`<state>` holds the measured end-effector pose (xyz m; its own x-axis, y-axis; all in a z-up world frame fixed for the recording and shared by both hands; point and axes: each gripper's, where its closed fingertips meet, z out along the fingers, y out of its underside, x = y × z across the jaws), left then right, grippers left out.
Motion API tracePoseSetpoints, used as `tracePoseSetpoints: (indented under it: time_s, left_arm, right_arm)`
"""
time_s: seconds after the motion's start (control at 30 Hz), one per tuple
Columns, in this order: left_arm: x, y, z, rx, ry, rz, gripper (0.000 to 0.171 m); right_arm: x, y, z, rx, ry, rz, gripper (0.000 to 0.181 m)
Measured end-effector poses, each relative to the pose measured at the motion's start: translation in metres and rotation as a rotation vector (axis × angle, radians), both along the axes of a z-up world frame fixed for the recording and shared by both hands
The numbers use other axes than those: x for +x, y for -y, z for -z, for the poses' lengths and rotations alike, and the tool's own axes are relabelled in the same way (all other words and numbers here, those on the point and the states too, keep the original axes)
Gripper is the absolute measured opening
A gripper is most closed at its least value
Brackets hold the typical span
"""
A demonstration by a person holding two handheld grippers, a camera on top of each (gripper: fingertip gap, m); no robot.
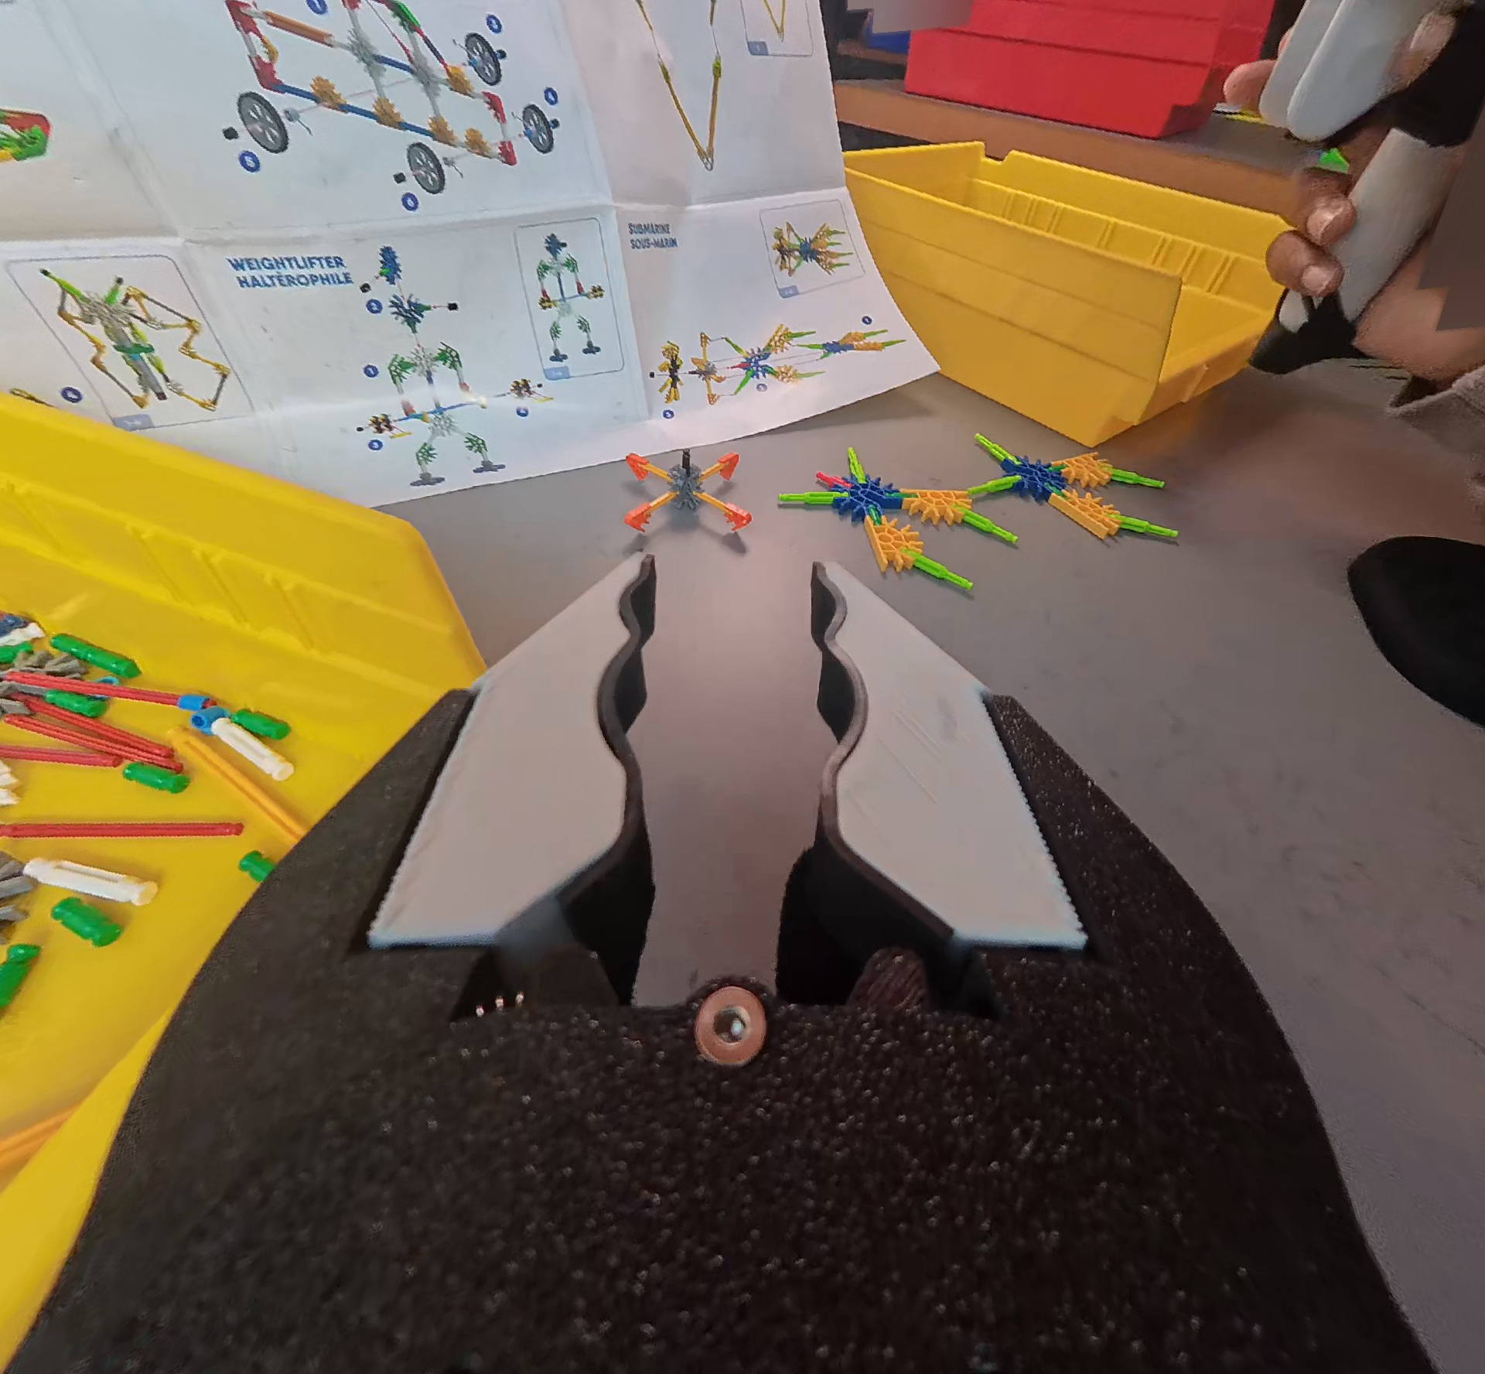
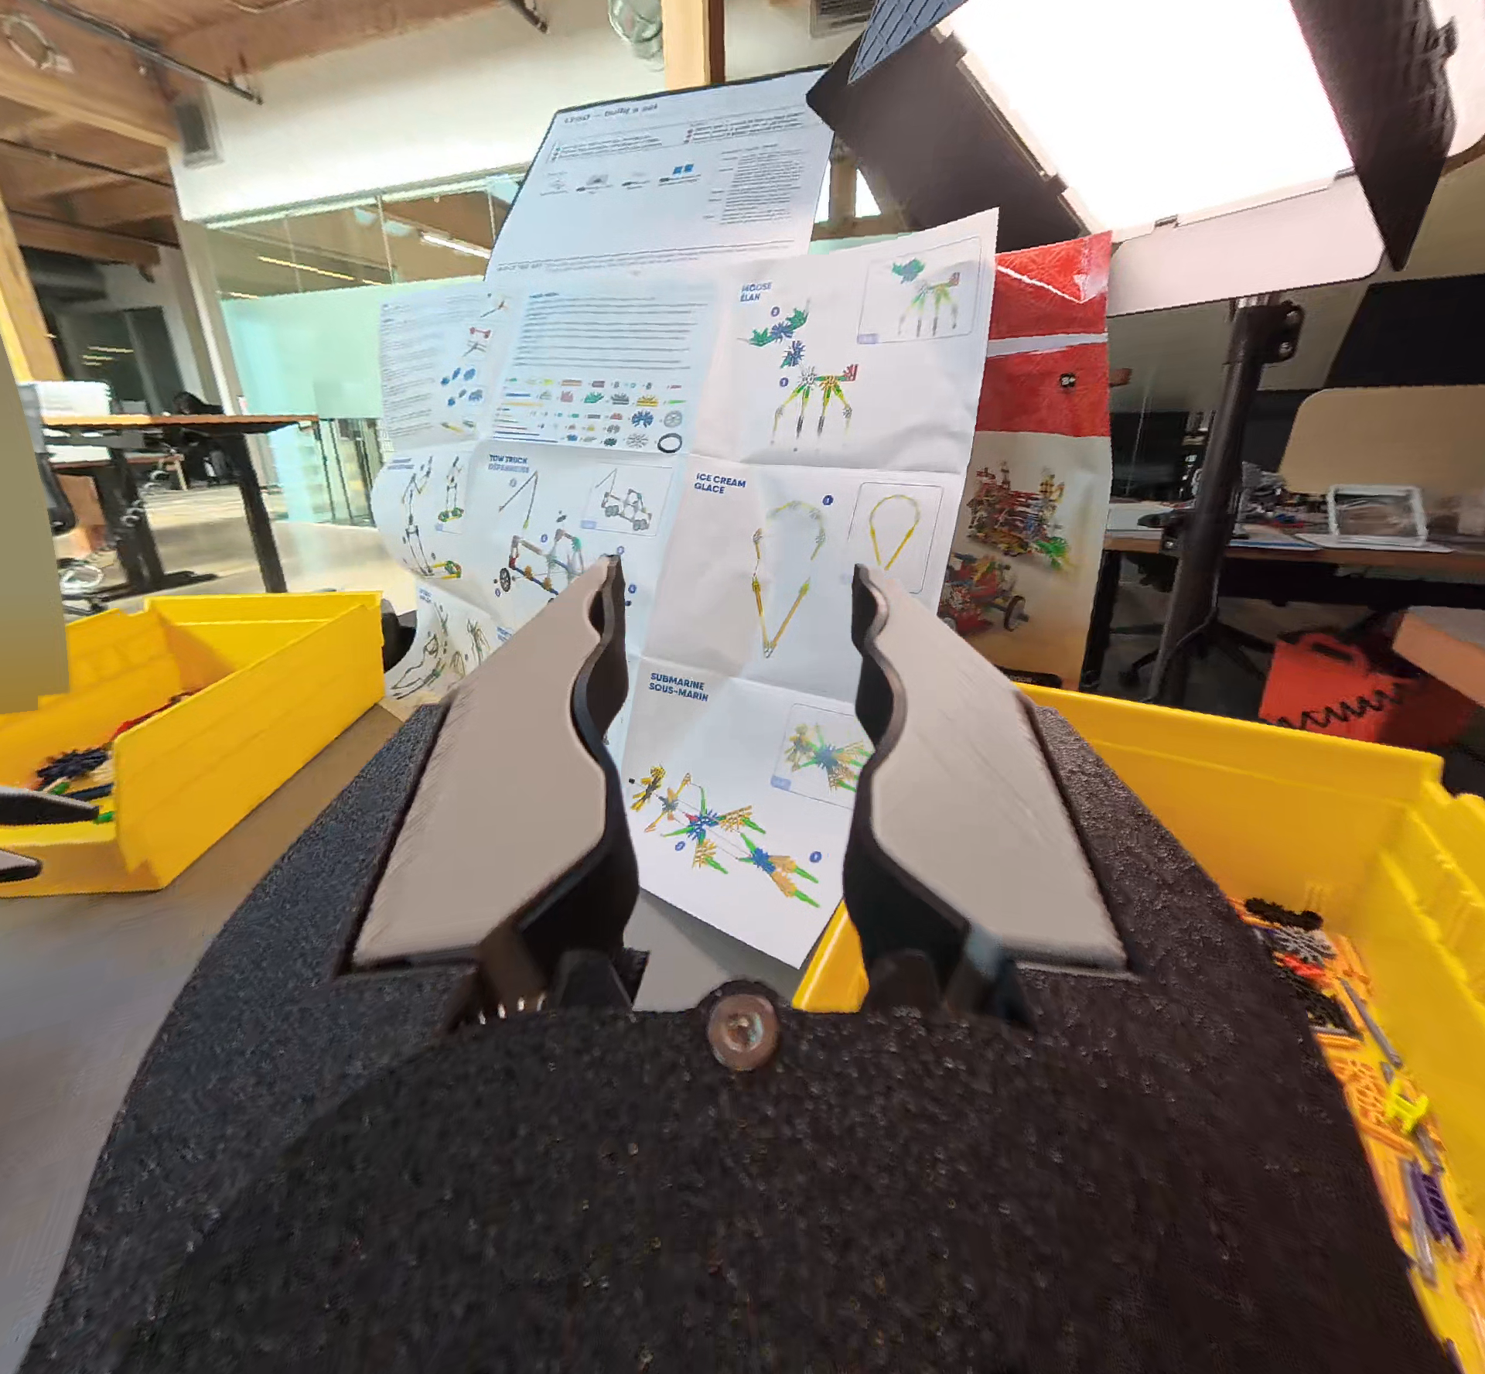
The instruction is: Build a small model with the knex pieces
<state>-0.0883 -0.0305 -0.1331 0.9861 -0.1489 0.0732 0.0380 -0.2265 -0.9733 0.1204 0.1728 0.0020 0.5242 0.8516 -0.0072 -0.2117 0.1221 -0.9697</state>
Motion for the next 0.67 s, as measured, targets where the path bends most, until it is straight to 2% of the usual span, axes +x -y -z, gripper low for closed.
tracePoseSetpoints:
  time_s: [0.13,0.37,0.5,0.67]
  left_arm:
    - [-0.010,0.002,-0.005,0.045,-0.047,-0.056,0.041]
    - [-0.021,0.006,-0.007,0.056,0.049,-0.082,0.040]
    - [-0.027,0.008,-0.003,0.031,0.044,-0.122,0.040]
    - [-0.038,0.012,-0.002,0.012,0.018,-0.178,0.039]
  right_arm:
    - [-0.018,0.009,0.015,-0.019,0.051,-0.041,0.053]
    - [-0.062,0.036,0.064,-0.088,0.202,-0.162,0.048]
    - [-0.075,0.040,0.090,-0.145,0.286,-0.182,0.048]
    - [-0.084,0.034,0.119,-0.199,0.400,-0.142,0.042]
